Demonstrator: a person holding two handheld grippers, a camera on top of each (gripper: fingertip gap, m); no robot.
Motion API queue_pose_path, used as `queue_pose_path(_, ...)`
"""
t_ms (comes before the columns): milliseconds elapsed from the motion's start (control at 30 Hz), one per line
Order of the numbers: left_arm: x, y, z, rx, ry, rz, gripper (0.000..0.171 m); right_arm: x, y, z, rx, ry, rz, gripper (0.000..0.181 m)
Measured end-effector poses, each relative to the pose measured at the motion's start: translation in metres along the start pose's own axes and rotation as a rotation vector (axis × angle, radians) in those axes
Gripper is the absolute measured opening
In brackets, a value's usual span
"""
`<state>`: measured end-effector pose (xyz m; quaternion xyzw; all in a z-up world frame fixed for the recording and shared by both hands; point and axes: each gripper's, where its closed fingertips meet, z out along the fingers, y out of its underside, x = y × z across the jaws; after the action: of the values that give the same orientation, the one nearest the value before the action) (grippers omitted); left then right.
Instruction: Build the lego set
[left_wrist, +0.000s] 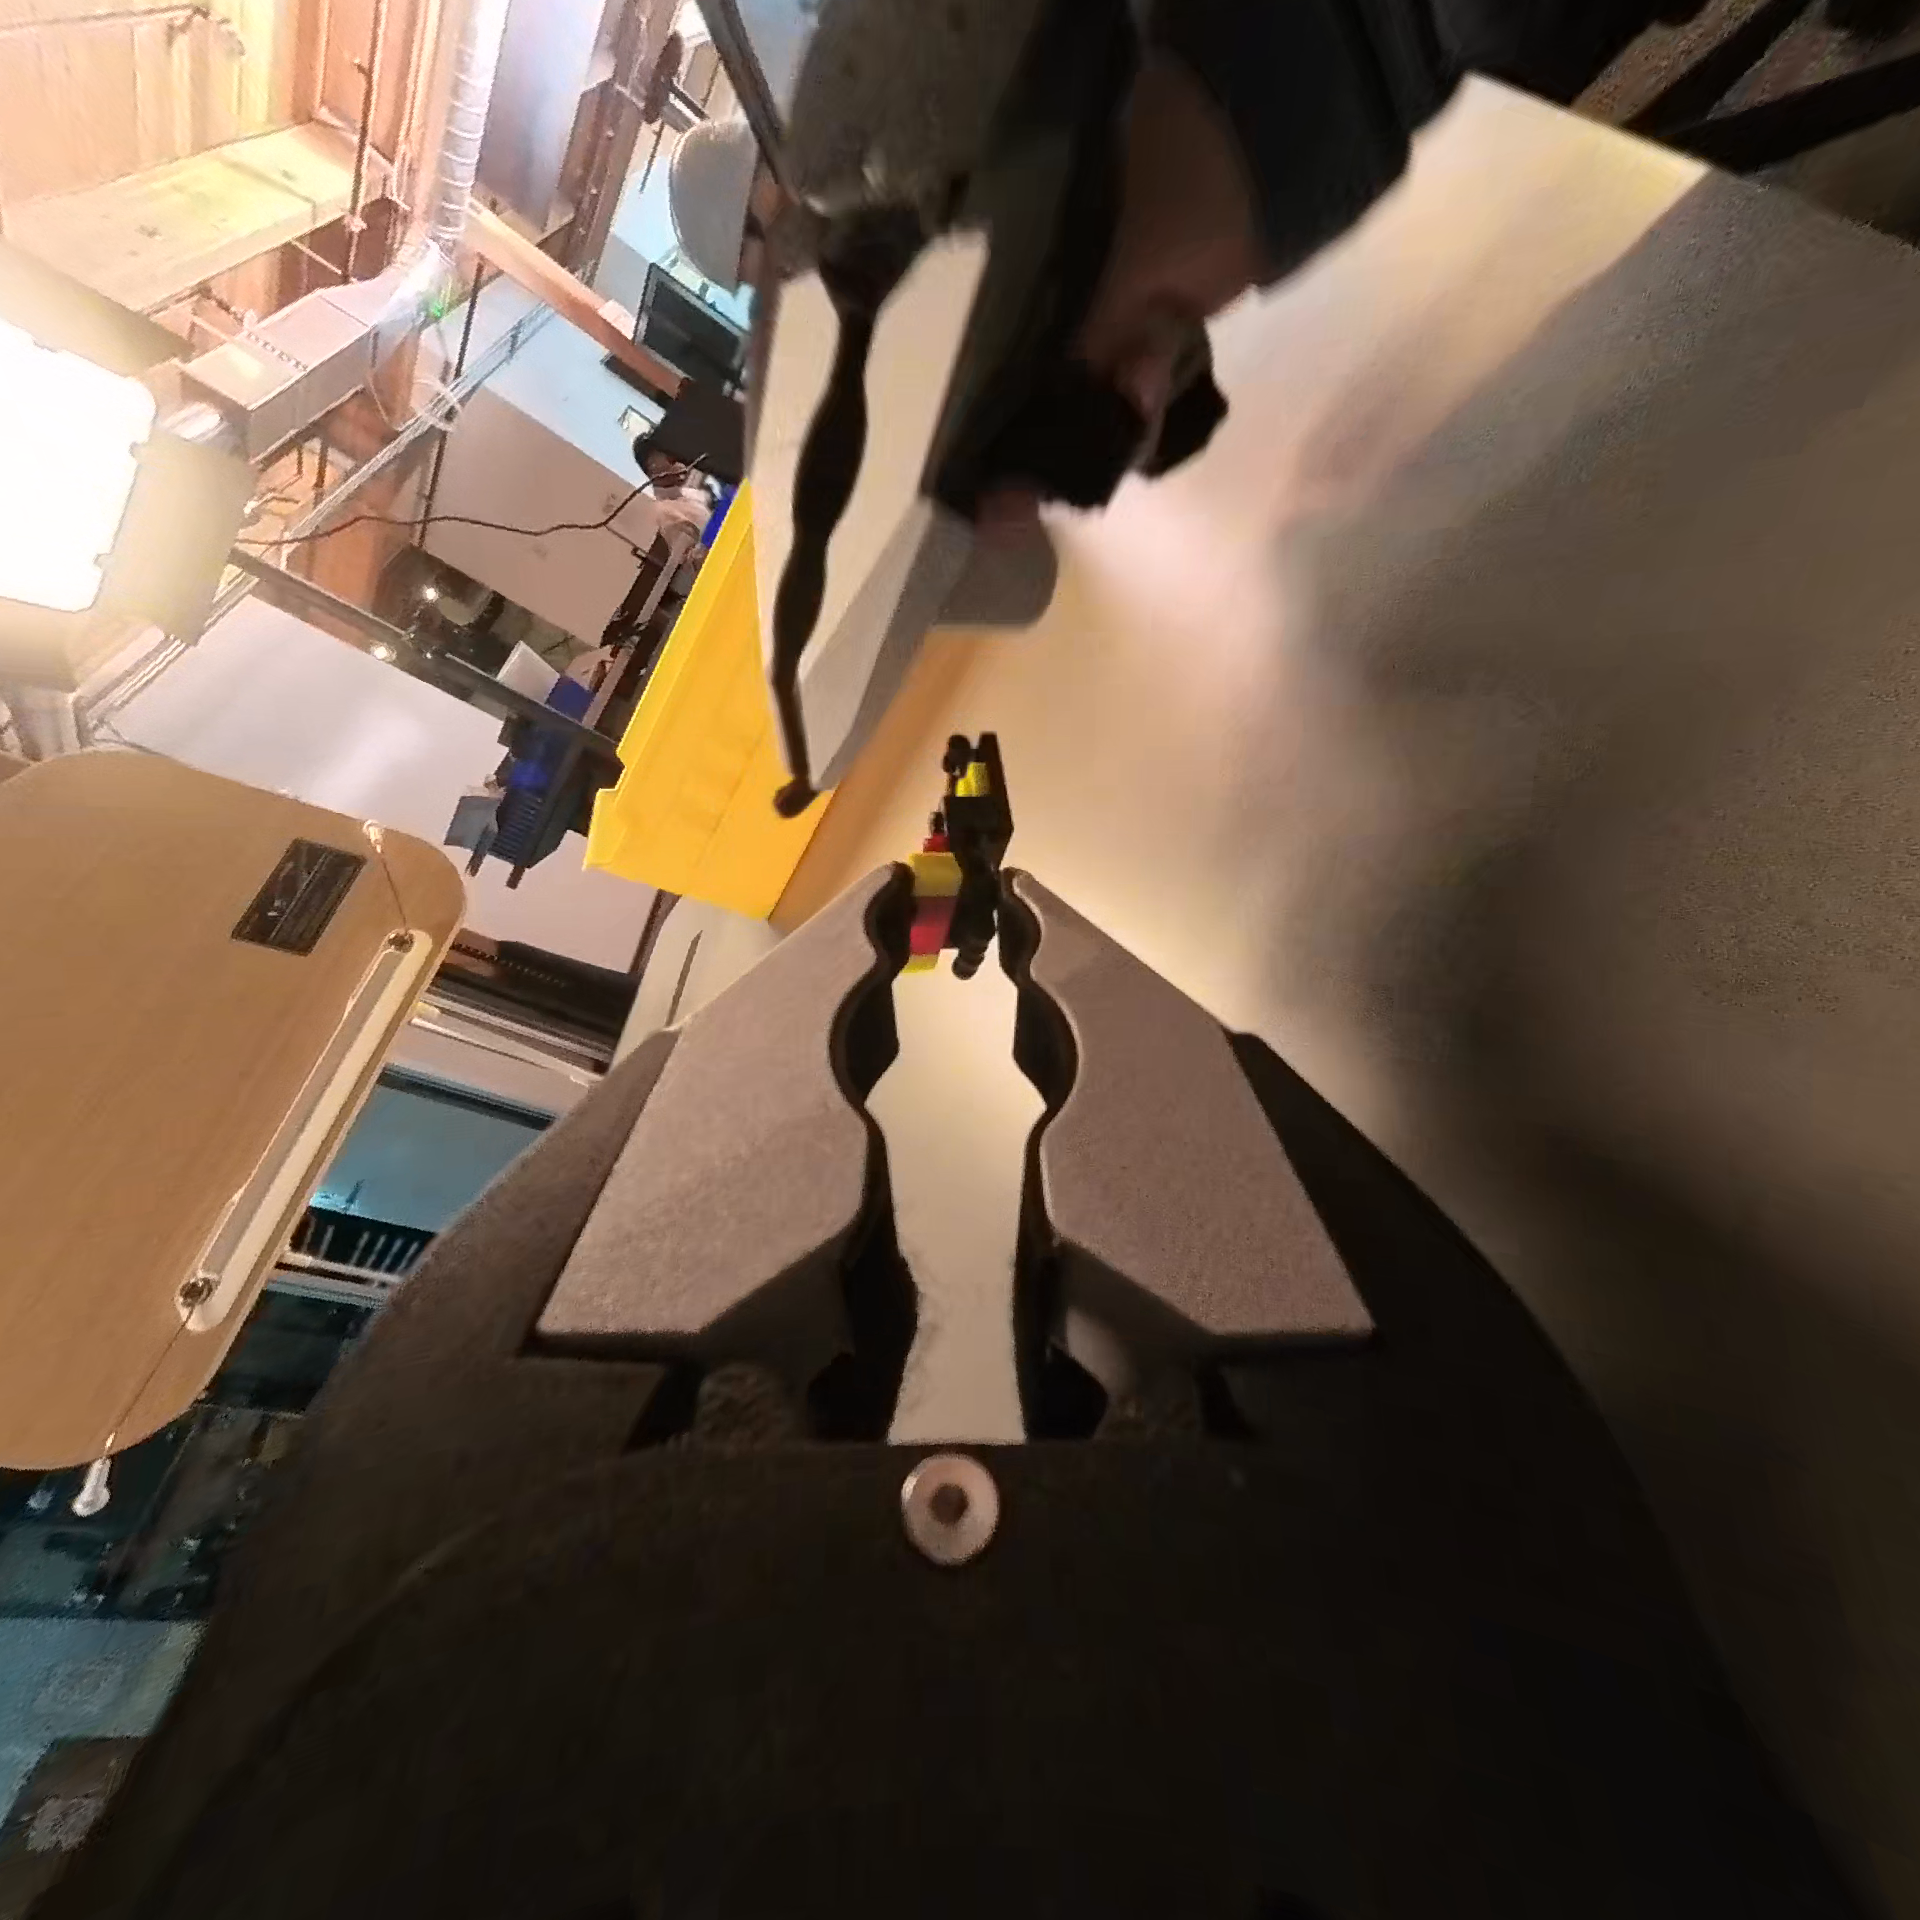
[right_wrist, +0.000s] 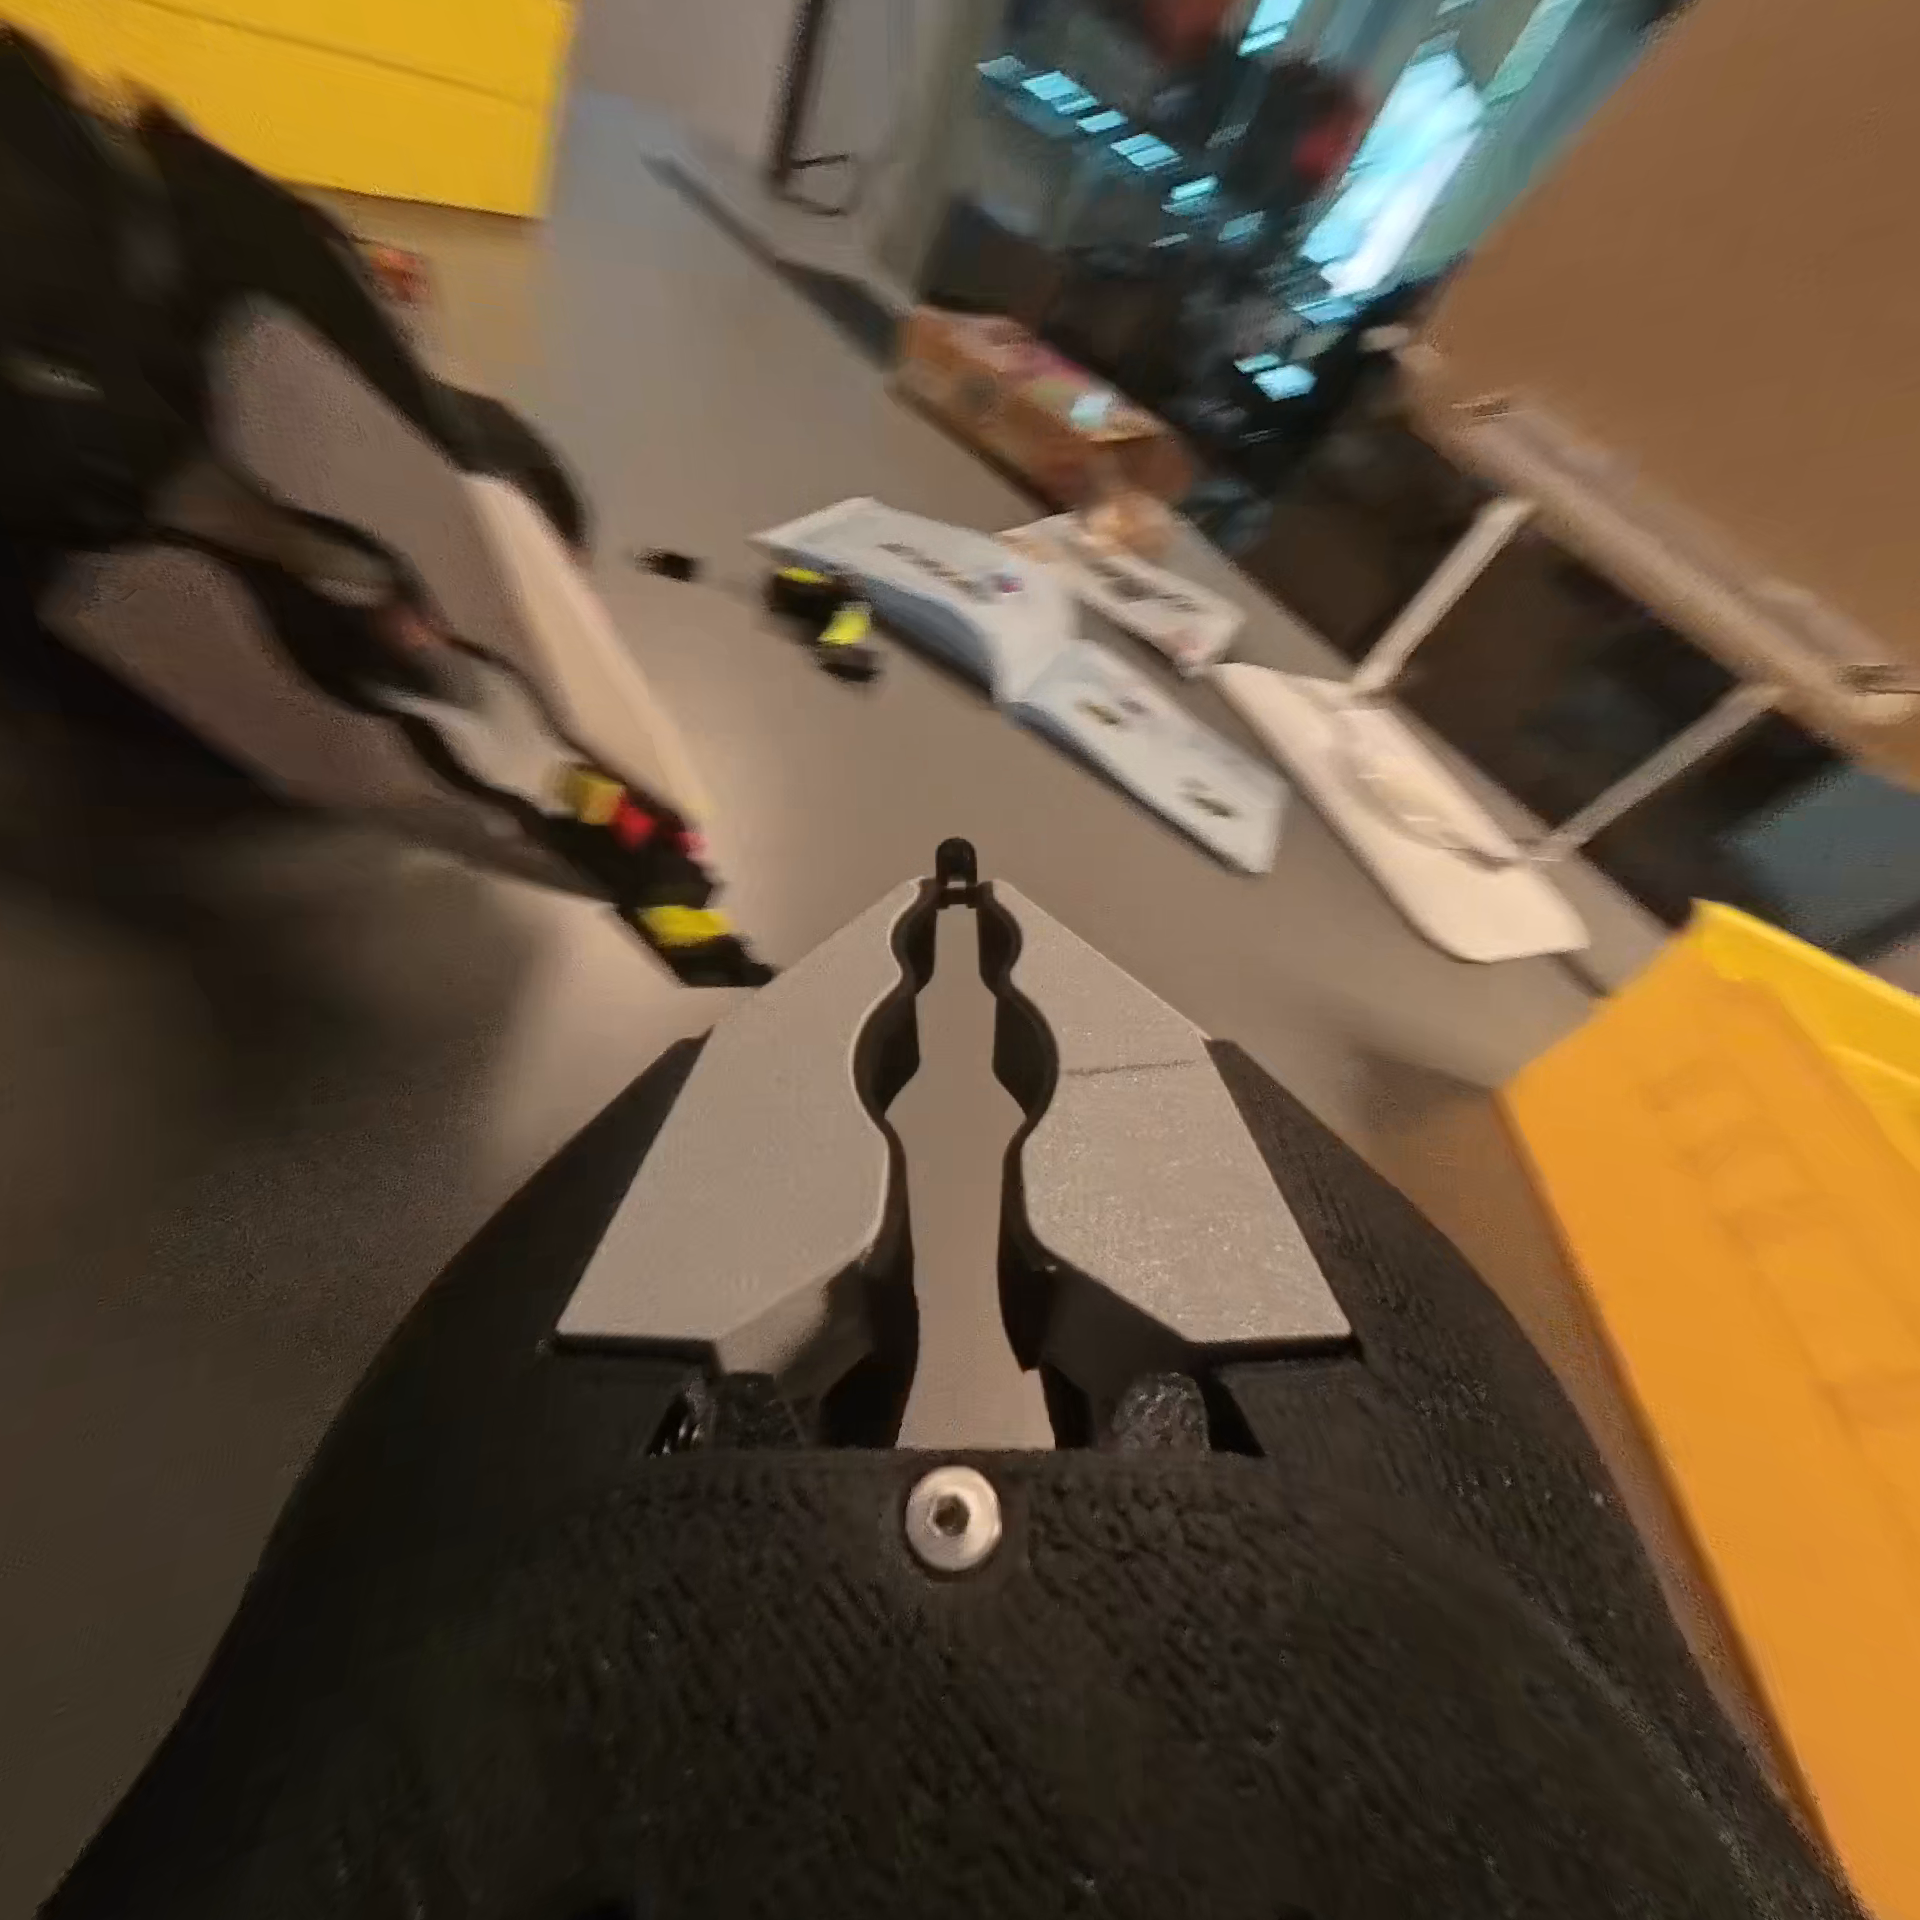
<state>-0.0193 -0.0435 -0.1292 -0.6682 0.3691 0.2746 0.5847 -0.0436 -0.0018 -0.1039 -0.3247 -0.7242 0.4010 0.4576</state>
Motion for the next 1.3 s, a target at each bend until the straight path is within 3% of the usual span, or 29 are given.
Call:
queue_pose_path(167, 0.005, -0.001, 0.001, -0.003, -0.005, 0.106, 0.015, -0.037, -0.012, -0.036, -0.180, -0.386, 0.067, 0.006)
queue_pose_path(533, 0.009, -0.016, -0.004, 0.054, -0.045, 0.248, 0.015, -0.056, 0.002, -0.034, -0.540, -0.642, -0.115, 0.006)
queue_pose_path(1300, 0.005, -0.014, -0.003, 0.050, -0.058, 0.224, 0.015, -0.052, 0.005, -0.033, -0.691, -0.677, -0.245, 0.006)
